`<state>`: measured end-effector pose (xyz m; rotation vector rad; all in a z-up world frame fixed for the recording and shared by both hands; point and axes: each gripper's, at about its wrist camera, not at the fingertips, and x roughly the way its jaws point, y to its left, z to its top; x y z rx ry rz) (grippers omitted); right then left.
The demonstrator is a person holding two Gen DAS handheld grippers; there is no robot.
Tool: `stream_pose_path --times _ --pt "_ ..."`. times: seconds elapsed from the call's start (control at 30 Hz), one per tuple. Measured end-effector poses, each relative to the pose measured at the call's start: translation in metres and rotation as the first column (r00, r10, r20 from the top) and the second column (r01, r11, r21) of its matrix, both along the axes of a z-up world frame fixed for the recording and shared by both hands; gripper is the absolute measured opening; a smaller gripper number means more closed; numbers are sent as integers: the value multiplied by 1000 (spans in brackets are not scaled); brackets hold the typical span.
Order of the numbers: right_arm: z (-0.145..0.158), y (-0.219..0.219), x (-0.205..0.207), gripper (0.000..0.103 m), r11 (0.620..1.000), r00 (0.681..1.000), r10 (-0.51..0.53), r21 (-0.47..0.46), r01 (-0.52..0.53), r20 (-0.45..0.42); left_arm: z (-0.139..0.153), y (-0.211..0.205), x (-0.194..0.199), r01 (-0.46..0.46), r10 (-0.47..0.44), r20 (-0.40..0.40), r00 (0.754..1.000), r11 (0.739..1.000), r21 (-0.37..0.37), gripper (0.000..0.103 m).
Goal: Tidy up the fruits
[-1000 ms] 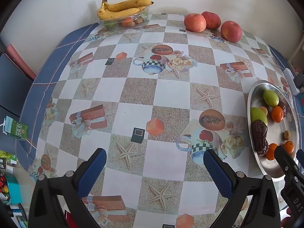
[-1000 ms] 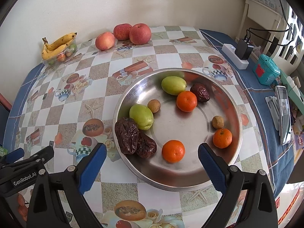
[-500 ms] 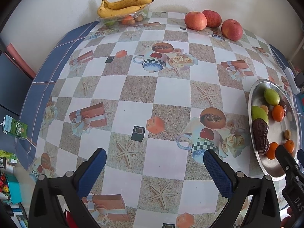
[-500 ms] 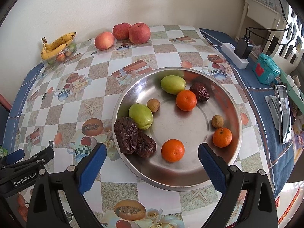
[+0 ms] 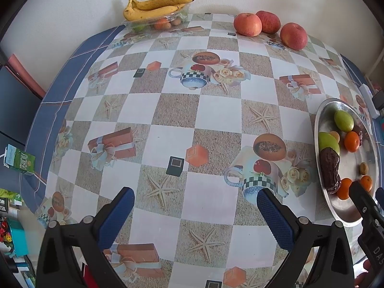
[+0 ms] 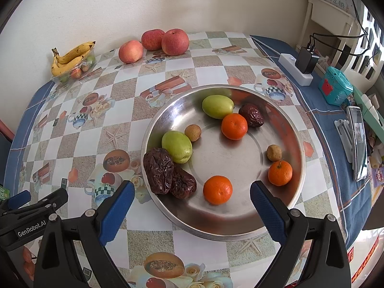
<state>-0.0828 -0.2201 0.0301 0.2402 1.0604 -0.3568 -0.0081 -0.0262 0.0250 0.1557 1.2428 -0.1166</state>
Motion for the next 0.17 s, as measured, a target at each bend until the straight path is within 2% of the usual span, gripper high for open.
stream_pose_path --times 0.17 --pt "0 0 0 97 1000 1000 0 0 0 -1 3 -2 -4 4 -5 8 1000 1000 7 103"
